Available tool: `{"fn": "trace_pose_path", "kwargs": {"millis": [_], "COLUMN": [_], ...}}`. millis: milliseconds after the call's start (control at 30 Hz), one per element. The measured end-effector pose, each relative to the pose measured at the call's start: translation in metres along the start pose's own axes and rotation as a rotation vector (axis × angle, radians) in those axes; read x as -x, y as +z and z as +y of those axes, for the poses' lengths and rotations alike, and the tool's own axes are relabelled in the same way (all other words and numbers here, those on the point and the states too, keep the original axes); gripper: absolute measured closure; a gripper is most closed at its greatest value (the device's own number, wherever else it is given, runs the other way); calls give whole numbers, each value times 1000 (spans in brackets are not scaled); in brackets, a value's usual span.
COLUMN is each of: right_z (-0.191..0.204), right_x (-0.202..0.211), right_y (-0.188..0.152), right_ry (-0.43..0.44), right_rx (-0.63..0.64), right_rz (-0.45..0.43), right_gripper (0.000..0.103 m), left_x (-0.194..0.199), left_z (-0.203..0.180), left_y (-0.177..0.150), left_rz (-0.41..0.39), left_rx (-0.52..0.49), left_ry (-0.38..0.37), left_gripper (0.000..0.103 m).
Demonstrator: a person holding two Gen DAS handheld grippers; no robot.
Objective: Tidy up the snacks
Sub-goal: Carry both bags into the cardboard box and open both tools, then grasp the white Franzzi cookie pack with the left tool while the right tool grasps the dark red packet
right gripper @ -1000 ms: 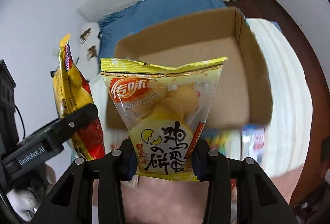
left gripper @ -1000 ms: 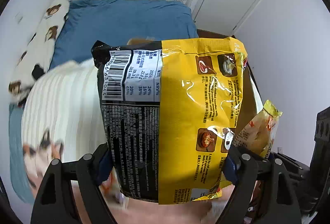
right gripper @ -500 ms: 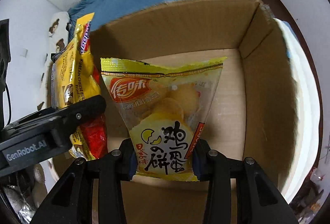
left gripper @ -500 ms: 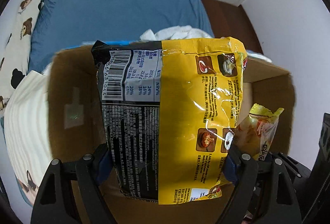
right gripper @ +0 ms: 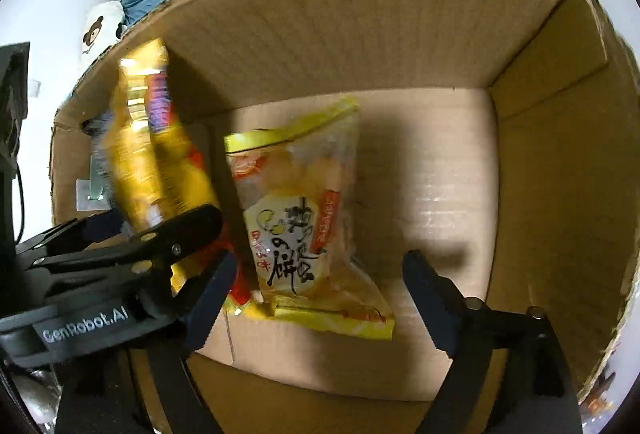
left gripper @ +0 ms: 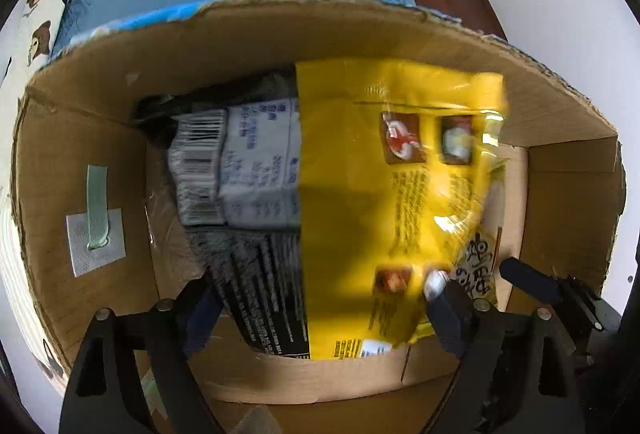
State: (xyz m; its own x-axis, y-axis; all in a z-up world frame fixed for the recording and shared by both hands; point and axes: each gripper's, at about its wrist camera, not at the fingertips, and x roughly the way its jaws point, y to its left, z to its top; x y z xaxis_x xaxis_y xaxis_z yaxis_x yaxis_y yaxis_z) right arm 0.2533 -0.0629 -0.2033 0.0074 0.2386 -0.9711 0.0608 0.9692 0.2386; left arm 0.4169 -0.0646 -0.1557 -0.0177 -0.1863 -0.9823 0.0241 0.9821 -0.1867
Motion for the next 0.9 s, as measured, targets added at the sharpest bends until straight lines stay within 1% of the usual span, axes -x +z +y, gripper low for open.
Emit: {"fn": "trace_pose_path", "kwargs": {"millis": [33, 67, 133, 267, 300, 333, 367, 400, 467, 500, 533, 567, 600, 633, 667, 700, 767, 800, 833, 867, 900], "right_z": [-2, -3, 1, 8, 10, 8, 8, 0, 6, 8, 9, 6, 13, 14, 14, 12, 20, 20, 29, 28, 34], "right_x": [-1, -1, 8, 23, 28, 35, 41, 49, 67, 77, 88, 98, 109, 119, 122, 128, 151, 164, 169, 172, 177], "right_y": [-7, -12, -25, -55, -57, -63, -74, -56, -78, -77, -86, -86, -92, -105, -102, -109, -129, -125, -113, -101, -93], "right_ry": [-2, -8, -35, -57, -62, -65, -67, -69, -82, -90, -97, -99, -103, -108, -105, -102, -94, -89, -87, -81, -77], "right_rx": [-6, -4, 9, 26, 31, 35, 37, 40, 50, 56, 59, 62, 70, 72, 73, 75, 75, 74, 76, 79, 80], "right_rz": [2, -2, -22, -38, -44, -51, -63, -71, -105, -120, -142, -157, -173, -194, -208, -219, -249, -262, -275, -289, -302], "right_gripper": [8, 7, 7, 6, 6, 6, 6, 6, 6, 6, 6, 6, 6, 6, 6, 6, 6, 6, 6, 6, 6], "left_x": [1, 4, 14, 38, 45, 47, 55, 62, 78, 85, 94, 101, 106, 116, 126, 132, 148, 150, 155, 161, 161], "left_z": [2, 4, 6, 12, 14, 15, 16, 16, 15, 13, 10, 8, 7, 0, 1, -2, -4, -7, -12, -13, -16], "left_y": [-2, -4, -8, -17, -21, -17, -24, -30, -39, -46, -57, -62, -68, -77, -84, -84, -100, -104, -114, -120, -124], "left_rz": [-3, -13, -39, -85, -96, -103, -118, -127, -164, -181, -213, -231, -248, -270, -295, -310, -357, -372, -396, -410, -420], "left_rx": [0, -1, 1, 11, 13, 12, 2, -3, -8, -13, -17, -24, -34, -40, -44, -48, -55, -61, -66, -72, -78], "left_ry": [-6, -9, -12, -37, -36, -34, -36, -33, -28, -24, -10, -4, 2, 11, 18, 23, 42, 47, 56, 55, 57], "left_gripper": [10, 7, 6, 6, 6, 6, 6, 6, 6, 6, 6, 6, 6, 6, 6, 6, 6, 6, 6, 6, 6]}}
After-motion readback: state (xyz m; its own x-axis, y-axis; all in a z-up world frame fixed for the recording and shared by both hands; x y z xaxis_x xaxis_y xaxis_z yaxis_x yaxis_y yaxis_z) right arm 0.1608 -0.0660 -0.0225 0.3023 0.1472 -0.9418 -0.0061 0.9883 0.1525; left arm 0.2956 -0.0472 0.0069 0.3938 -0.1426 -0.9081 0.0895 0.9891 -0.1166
